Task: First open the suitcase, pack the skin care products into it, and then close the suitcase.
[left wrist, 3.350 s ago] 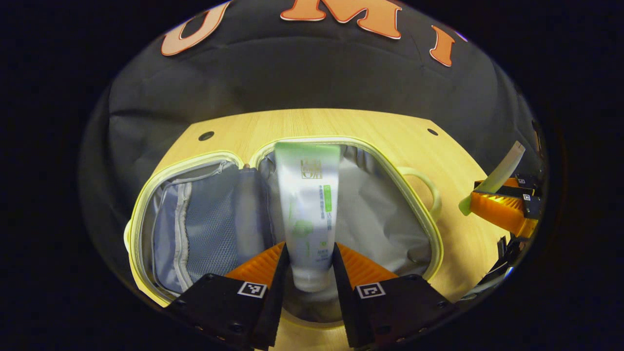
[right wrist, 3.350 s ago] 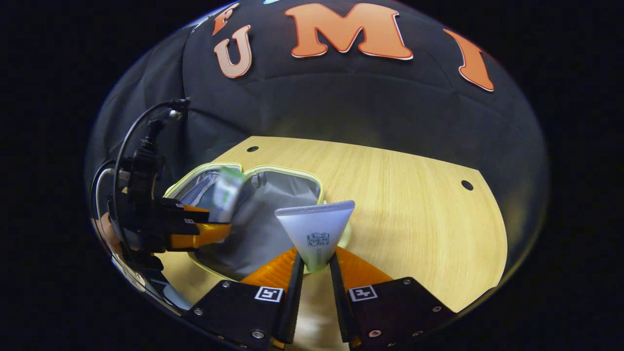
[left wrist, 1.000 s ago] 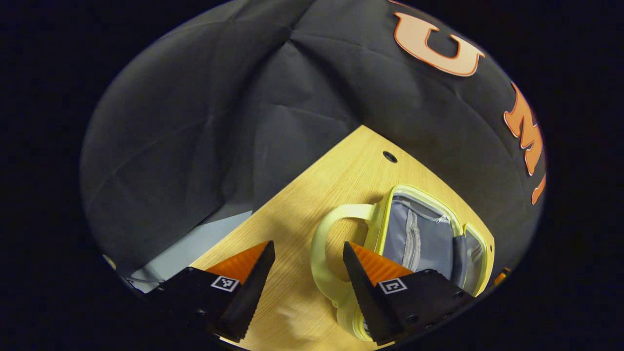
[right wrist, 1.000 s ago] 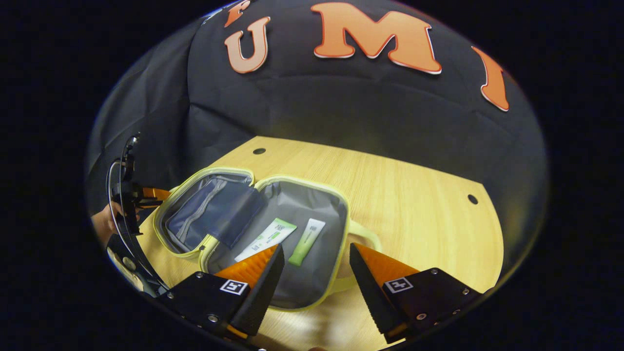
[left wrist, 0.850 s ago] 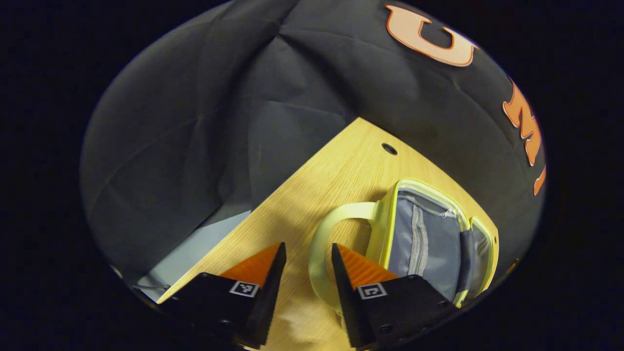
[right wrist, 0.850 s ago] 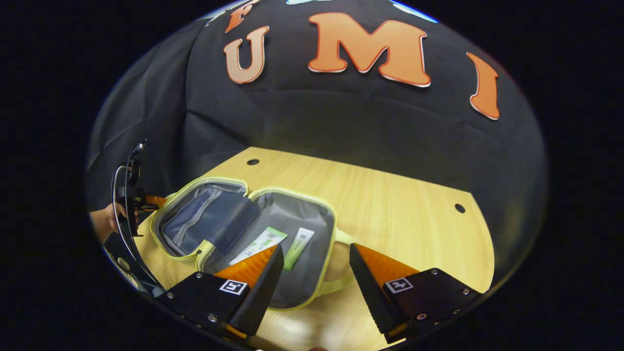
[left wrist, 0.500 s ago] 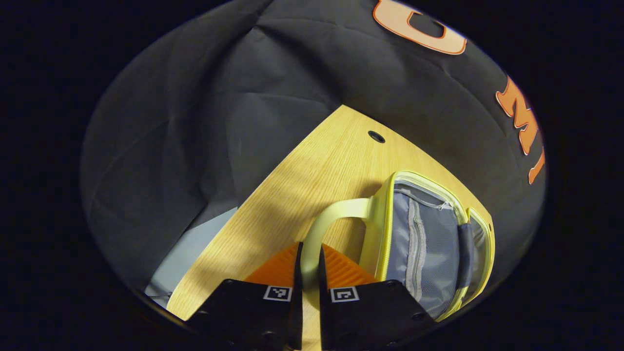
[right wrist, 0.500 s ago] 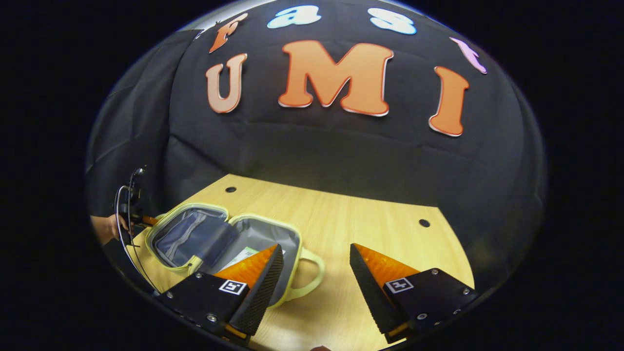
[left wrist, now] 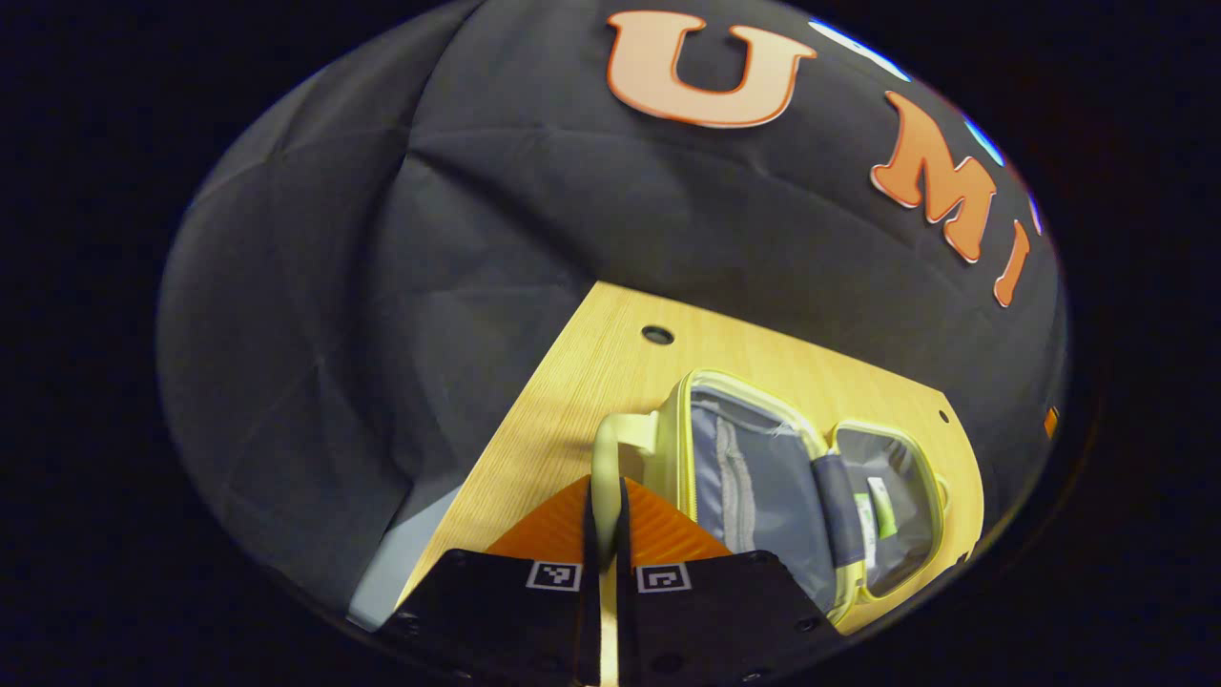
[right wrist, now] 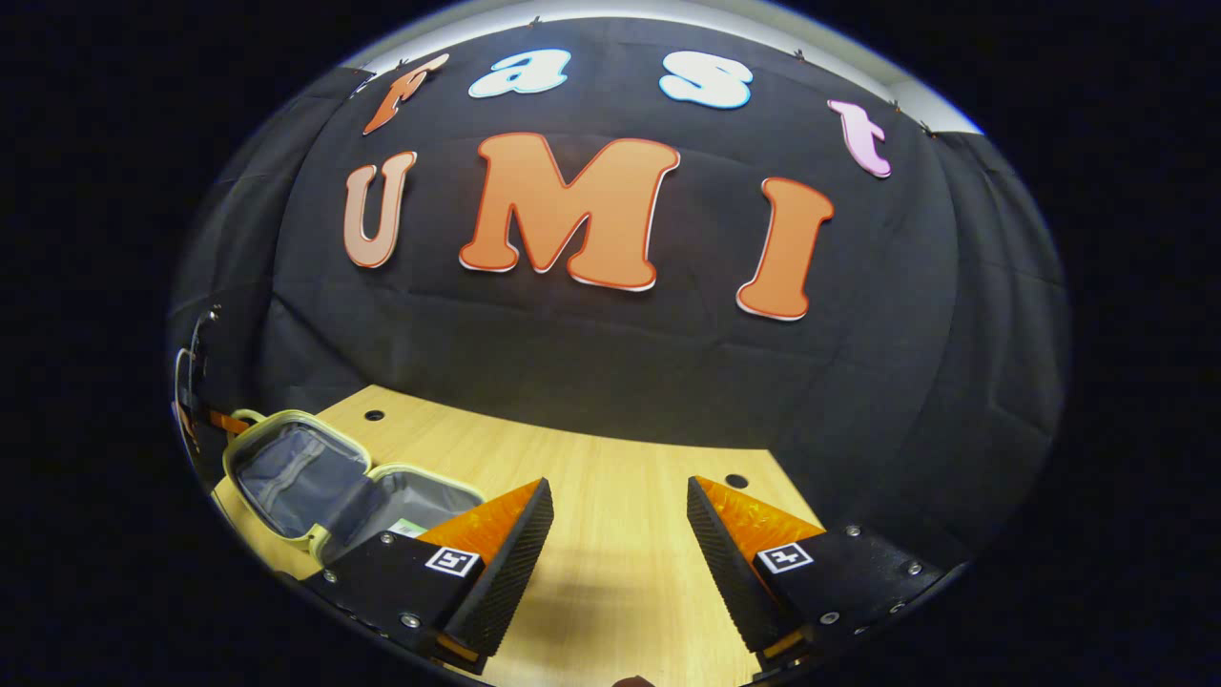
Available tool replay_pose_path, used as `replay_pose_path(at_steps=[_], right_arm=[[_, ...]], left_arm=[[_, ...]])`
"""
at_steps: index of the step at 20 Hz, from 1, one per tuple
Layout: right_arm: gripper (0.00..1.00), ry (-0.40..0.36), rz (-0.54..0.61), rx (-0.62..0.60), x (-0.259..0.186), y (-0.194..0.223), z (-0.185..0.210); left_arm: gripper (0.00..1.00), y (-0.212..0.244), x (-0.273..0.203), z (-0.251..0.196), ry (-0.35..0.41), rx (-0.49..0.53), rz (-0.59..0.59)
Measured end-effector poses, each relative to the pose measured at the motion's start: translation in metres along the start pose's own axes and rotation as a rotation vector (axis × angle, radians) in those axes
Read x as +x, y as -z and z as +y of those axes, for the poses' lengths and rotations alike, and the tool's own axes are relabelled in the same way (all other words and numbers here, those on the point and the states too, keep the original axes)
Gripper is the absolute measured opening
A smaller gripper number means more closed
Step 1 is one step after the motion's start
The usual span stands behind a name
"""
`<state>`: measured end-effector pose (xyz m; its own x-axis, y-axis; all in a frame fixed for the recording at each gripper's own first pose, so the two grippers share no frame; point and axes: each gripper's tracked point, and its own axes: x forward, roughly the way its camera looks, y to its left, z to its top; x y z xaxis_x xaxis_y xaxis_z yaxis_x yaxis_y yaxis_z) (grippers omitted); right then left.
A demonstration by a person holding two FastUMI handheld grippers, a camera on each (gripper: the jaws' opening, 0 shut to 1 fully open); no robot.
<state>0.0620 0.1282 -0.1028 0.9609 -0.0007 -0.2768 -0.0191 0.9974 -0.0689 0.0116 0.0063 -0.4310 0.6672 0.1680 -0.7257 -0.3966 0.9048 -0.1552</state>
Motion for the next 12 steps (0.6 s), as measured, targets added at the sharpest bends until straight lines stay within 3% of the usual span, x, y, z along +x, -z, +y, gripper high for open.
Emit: replay_pose_path(at_steps=[7, 12], right_arm=[[0.91, 0.068, -0.174, -0.090, -0.009, -0.038, -0.030], [0.91, 0.009, -0.203, -0.106, -0.009, -0.044, -0.031]], left_arm=[[0.06, -0.047, -0.035, -0.054, 0.035, 0.030, -0.080], [0.07, -0.091, -0.066, -0.135, 0.108, 0.078, -0.192]])
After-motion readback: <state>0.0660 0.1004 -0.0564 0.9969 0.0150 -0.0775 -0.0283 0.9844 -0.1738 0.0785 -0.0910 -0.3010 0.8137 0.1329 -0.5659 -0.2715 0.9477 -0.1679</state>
